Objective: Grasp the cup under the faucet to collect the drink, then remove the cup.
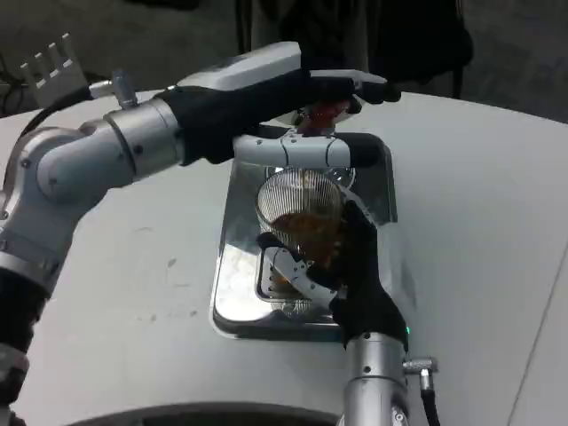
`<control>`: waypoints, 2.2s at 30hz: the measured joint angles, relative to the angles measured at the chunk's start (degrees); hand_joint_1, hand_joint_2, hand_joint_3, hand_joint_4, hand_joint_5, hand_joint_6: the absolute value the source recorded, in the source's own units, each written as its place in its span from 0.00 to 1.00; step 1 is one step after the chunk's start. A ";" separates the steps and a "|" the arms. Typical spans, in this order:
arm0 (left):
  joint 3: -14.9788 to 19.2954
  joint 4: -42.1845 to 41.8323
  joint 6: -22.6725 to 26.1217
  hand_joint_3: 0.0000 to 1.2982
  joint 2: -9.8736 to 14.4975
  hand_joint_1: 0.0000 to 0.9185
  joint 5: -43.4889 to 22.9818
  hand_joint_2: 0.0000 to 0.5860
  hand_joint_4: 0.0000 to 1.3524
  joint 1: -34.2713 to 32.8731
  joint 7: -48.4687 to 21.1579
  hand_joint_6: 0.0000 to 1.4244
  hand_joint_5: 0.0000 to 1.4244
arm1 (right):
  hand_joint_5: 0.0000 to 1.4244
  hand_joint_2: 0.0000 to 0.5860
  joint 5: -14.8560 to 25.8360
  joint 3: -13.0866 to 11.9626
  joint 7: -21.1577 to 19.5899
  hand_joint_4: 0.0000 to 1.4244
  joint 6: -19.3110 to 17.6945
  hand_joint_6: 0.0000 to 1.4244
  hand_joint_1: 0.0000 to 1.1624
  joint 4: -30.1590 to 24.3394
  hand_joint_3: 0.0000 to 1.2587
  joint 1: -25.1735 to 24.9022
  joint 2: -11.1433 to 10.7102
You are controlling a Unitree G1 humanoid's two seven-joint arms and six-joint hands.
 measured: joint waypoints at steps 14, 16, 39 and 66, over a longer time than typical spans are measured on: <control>0.16 0.01 -0.19 0.12 0.00 0.00 -0.47 0.22 0.09 0.29 0.00 0.20 0.13 | 0.30 0.38 0.29 0.23 -1.70 0.26 -1.59 0.26 0.62 2.06 0.27 -0.77 -0.08; 0.32 0.04 -0.21 0.12 0.00 0.00 -1.23 0.22 0.09 0.60 0.01 0.20 0.13 | 0.30 0.38 0.30 0.22 -1.98 0.26 -1.66 0.26 0.62 2.14 0.28 -0.78 -0.08; 6.17 2.23 -5.20 0.19 -0.08 0.00 -5.05 0.20 0.20 3.08 0.25 0.27 0.24 | 0.35 0.41 0.83 -0.09 -2.94 0.30 -4.75 0.32 0.61 4.06 0.34 -1.36 -0.13; 13.59 0.68 -5.08 0.21 -0.04 0.00 -8.17 0.20 0.23 6.55 2.62 0.29 0.26 | 0.46 0.42 1.06 -0.30 -3.78 0.42 -1.81 0.41 0.62 -4.08 0.43 3.20 0.22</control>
